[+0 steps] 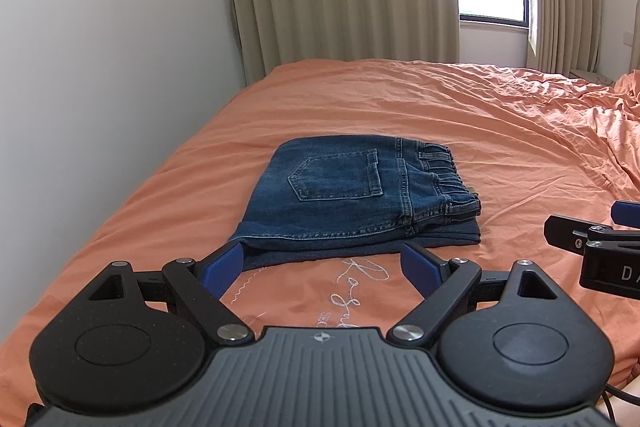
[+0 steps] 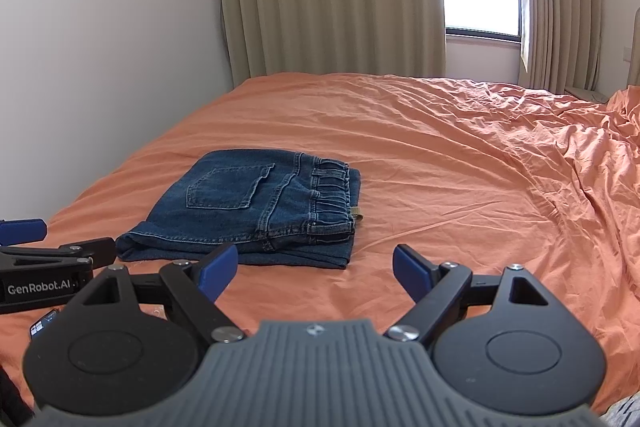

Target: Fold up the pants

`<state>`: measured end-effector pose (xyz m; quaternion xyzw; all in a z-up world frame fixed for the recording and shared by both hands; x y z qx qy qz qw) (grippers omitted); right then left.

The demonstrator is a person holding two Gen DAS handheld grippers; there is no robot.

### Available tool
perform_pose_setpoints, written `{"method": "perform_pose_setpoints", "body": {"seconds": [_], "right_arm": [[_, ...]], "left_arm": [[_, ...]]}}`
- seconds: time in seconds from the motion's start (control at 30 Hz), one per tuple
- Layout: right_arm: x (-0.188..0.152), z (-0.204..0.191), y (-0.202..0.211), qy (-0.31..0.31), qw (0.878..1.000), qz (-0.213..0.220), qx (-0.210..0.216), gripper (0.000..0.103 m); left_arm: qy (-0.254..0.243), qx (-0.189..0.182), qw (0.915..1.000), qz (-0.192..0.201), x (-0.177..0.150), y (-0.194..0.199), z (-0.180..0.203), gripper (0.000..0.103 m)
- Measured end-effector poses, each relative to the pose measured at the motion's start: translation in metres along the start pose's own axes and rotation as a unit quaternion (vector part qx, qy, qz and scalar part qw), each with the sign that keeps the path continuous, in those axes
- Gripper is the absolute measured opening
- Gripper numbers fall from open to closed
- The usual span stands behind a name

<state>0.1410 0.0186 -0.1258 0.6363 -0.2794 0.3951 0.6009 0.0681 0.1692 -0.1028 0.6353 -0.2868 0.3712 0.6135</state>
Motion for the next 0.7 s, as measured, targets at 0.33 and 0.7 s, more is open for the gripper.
{"method": "perform_pose_setpoints", "body": {"seconds": [0.33, 0.7], "right_arm": [[0.0011, -0.0018, 0.0023, 0.002, 1.0, 0.001, 0.001, 0.081], [0.001, -0.0013, 0.0032, 0.002, 1.0, -0.002, 0.003, 0.081]], "left_arm": [[0.0, -0.01, 0.9999, 0.01, 0.0042, 0.0044, 0.0037, 0.103], [0.006, -0.013, 0.9999, 0.009, 0.0049, 0.0034, 0.0035, 0.103]]}}
Point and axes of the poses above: each gripper's, at about its wrist camera, not at the fingertips, and y roughly against the way its jaws point, z to its right, x to its top, the point moved 10 cm from there along -y, roughly the way its jaws point, and after that the axes turned 15 degrees about -x, right-handed, at the moved point
